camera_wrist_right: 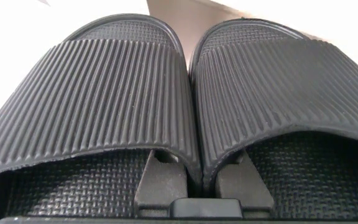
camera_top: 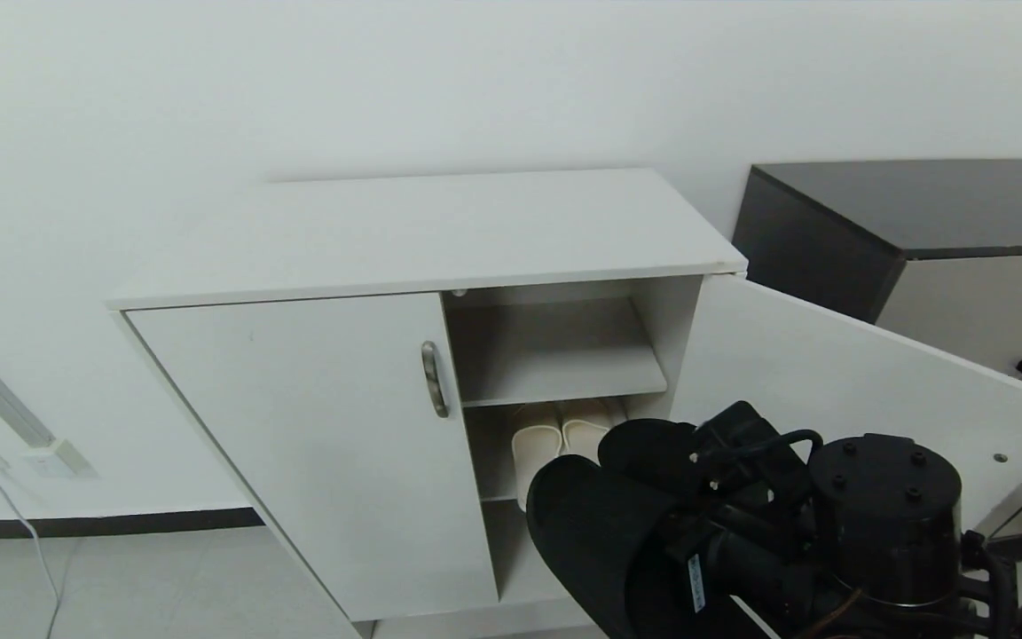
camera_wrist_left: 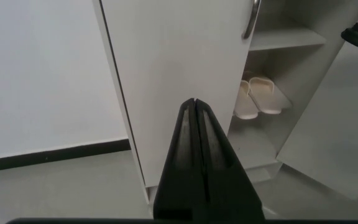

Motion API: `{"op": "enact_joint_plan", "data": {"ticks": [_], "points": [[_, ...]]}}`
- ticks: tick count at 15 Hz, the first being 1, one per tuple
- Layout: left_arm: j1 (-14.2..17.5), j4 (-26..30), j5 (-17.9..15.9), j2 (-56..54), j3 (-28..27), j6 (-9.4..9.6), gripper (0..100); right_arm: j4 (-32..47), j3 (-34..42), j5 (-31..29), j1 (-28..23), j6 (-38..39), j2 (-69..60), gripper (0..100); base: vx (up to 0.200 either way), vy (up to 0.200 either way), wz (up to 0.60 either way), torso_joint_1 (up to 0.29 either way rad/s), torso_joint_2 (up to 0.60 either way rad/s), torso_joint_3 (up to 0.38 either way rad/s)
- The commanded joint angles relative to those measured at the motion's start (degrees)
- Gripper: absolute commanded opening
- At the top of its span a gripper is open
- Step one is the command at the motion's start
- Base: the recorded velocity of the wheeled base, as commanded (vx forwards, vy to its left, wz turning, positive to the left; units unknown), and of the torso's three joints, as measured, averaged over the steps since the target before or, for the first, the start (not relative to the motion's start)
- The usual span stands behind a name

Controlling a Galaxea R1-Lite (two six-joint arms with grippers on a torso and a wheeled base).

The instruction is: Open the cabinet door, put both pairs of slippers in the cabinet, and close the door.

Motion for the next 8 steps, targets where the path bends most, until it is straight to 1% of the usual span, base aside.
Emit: {"op": "enact_joint_plan", "data": {"ticks": [1, 4, 8], "points": [[0.01, -0.01, 0.00, 0.07, 0.05, 0.01, 0, -0.09, 0.00, 0.01, 0.02, 0.01, 0.66, 0, 0.000, 0.000, 0.00, -0.163, 0.49, 0.330], [0.01, -0.01, 0.00, 0.07, 0.05, 0.01, 0, -0.62, 0.00, 0.01, 0.20, 0.01, 1.10, 0, 0.000, 0.000, 0.00, -0.142, 0.48, 0.329], [0.01, -0.01, 0.00, 0.07, 0.05, 0.01, 0, -0.71, 0.44, 0.01, 0.46, 0.01, 1.28, 0, 0.000, 0.000, 0.00, -0.104, 0.46, 0.344]]}}
